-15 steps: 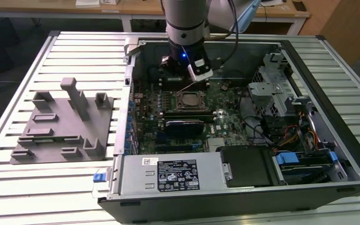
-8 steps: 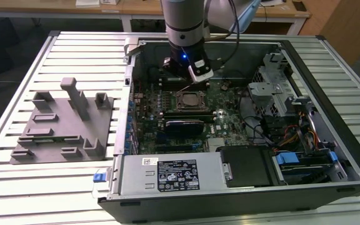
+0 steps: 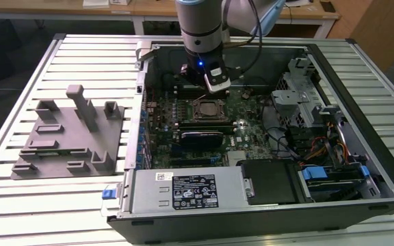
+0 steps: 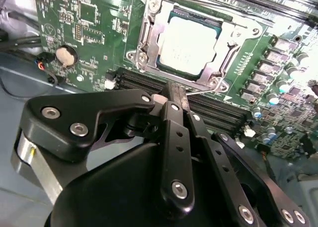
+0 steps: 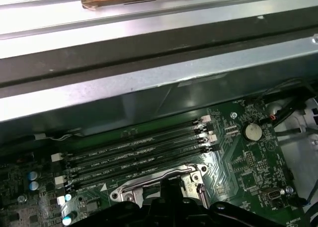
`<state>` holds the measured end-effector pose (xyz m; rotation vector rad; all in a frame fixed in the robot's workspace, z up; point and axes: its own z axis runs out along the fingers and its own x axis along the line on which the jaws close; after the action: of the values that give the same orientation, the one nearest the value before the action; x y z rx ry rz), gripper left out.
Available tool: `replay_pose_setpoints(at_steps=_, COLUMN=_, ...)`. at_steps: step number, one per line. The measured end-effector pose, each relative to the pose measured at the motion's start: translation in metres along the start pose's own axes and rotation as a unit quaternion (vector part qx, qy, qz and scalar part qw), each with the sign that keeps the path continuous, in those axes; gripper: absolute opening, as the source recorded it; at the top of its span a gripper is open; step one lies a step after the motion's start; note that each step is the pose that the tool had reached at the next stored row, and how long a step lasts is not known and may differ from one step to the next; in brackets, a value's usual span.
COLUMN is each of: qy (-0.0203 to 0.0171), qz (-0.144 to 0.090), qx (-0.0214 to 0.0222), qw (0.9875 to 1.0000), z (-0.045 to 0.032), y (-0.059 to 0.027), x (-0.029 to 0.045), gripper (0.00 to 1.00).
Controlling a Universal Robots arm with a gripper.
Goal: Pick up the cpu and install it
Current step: 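Install the first cpu locking lever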
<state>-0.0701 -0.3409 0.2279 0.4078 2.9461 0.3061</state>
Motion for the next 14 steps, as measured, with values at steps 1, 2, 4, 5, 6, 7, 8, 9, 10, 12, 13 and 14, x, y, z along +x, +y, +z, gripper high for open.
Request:
replay_pose_setpoints(at_steps=1, qy=-0.0004, qz=0.002, qx=0.0002, qw=1.0000, z=0.0003, y=0.0003, x=0.0001, gripper=0.11)
replay_pose_setpoints(at_steps=2, qy=-0.0008, qz=0.003, qx=0.0004, qw=1.0000, z=0.0007, y=0.0007, x=0.0002, gripper=0.11)
replay_pose_setpoints(at_steps=4, qy=-0.0016, qz=0.007, qx=0.0007, qw=1.0000, z=0.0015, y=0.0013, x=0.0005, gripper=0.11)
replay_pose_setpoints(at_steps=5, qy=-0.0021, qz=0.008, qx=0.0008, qw=1.0000, z=0.0020, y=0.0014, x=0.0006, gripper=0.11)
replay_pose_setpoints(at_steps=6, qy=-0.0026, qz=0.010, qx=0.0011, qw=1.0000, z=0.0024, y=0.0015, x=0.0007, gripper=0.11)
replay_pose_setpoints(at_steps=7, qy=-0.0031, qz=0.011, qx=0.0012, qw=0.9999, z=0.0029, y=0.0016, x=0.0008, gripper=0.11)
replay_pose_setpoints(at_steps=8, qy=-0.0035, qz=0.012, qx=0.0013, qw=0.9999, z=0.0033, y=0.0020, x=0.0009, gripper=0.11)
replay_pose_setpoints(at_steps=9, qy=-0.0037, qz=0.013, qx=0.0013, qw=0.9999, z=0.0038, y=0.0025, x=0.0012, gripper=0.11)
replay_pose_setpoints(at_steps=10, qy=-0.0039, qz=0.013, qx=0.0013, qw=0.9999, z=0.0043, y=0.0033, x=0.0014, gripper=0.11)
replay_pose_setpoints(at_steps=12, qy=-0.0040, qz=0.013, qx=0.0013, qw=0.9999, z=0.0053, y=0.0046, x=0.0020, gripper=0.11)
replay_pose_setpoints(at_steps=13, qy=-0.0041, qz=0.013, qx=0.0013, qw=0.9999, z=0.0059, y=0.0050, x=0.0022, gripper=0.11)
replay_pose_setpoints(at_steps=14, qy=-0.0043, qz=0.013, qx=0.0011, qw=0.9999, z=0.0065, y=0.0053, x=0.0024, gripper=0.11)
